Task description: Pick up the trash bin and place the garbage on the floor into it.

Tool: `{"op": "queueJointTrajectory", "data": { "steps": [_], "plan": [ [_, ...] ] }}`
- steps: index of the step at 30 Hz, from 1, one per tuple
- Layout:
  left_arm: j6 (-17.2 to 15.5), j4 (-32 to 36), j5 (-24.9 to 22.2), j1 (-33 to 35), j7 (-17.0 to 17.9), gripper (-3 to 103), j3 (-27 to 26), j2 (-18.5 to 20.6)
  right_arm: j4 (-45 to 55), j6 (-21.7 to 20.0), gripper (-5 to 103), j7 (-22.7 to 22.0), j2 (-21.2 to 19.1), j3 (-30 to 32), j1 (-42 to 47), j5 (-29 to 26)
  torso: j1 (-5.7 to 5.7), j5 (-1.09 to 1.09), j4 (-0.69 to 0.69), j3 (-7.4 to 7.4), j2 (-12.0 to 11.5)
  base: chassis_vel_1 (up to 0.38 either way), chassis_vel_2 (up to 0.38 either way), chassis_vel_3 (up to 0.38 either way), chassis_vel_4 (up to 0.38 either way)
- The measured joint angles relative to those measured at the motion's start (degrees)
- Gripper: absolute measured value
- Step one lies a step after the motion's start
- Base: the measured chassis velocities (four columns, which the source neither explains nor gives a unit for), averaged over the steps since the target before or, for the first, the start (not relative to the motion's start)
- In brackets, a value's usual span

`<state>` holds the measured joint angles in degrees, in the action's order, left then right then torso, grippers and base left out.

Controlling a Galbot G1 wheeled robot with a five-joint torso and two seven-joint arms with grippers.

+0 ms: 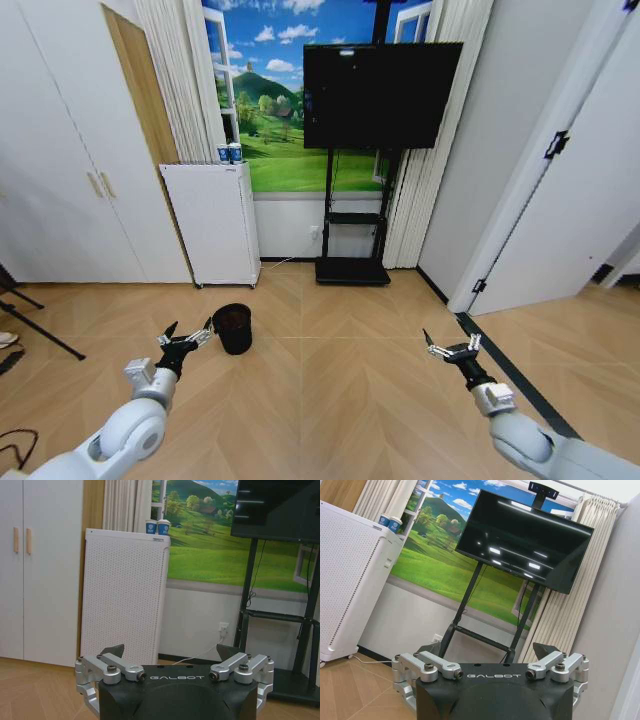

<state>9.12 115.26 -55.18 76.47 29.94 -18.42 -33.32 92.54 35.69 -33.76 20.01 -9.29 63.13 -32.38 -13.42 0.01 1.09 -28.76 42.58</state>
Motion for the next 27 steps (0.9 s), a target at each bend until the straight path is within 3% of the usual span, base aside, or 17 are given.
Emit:
{"op": "queueJointTrajectory", "data": {
  "steps": [27],
  "plan": [
    [0.0, -0.1, 0.0, 0.1, 0.0, 100, -0.1, 0.0, 0.0, -0.1, 100, -0.1, 0.0, 0.0, 0.0, 0.0, 0.0, -0.01, 0.0, 0.01, 0.0, 0.0, 0.0, 0.0, 0.0]
  ]
}}
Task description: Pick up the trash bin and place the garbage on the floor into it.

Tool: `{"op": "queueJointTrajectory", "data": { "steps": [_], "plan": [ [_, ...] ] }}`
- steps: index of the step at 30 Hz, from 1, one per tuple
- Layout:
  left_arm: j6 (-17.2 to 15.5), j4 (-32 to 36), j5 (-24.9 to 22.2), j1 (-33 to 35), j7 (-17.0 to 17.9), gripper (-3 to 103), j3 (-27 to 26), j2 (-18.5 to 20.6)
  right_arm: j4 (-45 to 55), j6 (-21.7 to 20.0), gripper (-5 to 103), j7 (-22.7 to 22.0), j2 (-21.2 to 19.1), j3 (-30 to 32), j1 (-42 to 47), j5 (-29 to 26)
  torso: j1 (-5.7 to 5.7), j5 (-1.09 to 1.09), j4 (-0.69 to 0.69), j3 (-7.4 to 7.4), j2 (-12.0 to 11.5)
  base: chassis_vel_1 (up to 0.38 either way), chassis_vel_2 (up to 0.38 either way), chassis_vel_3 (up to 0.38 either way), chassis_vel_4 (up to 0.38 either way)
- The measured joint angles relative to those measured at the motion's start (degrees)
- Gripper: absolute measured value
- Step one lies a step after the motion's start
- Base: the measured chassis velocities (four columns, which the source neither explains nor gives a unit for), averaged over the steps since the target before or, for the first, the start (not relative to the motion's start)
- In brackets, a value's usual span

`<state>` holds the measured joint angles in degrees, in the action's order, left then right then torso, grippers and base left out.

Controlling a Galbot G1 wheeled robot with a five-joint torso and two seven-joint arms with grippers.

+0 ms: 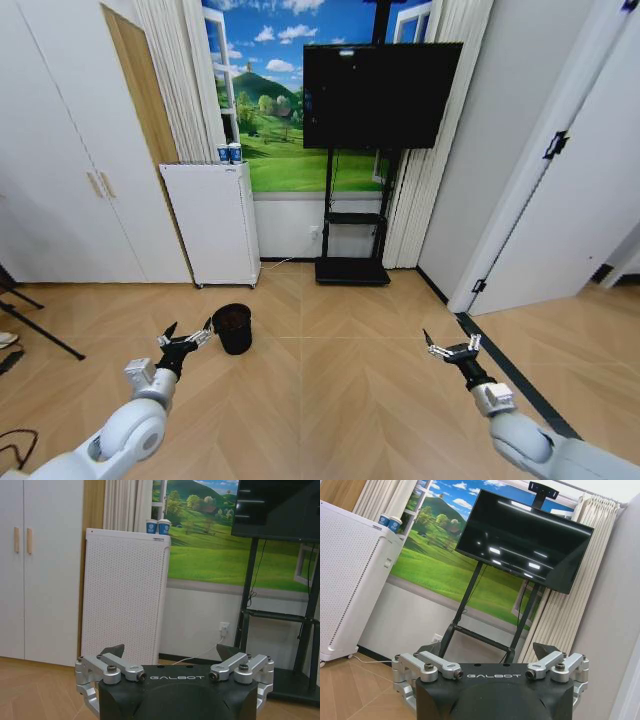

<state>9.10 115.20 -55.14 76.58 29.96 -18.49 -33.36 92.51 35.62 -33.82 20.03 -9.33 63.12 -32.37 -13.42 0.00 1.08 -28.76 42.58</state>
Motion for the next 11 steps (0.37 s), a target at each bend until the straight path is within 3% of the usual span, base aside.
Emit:
{"op": "queueJointTrajectory", "data": {
  "steps": [11],
  "plan": [
    [0.0, 0.0, 0.0, 0.0, 0.0, 100, 0.0, 0.0, 0.0, 0.0, 100, 0.0, 0.0, 0.0, 0.0, 0.0, 0.0, 0.0, 0.0, 0.0, 0.0, 0.0, 0.0, 0.0, 0.0]
  ]
}}
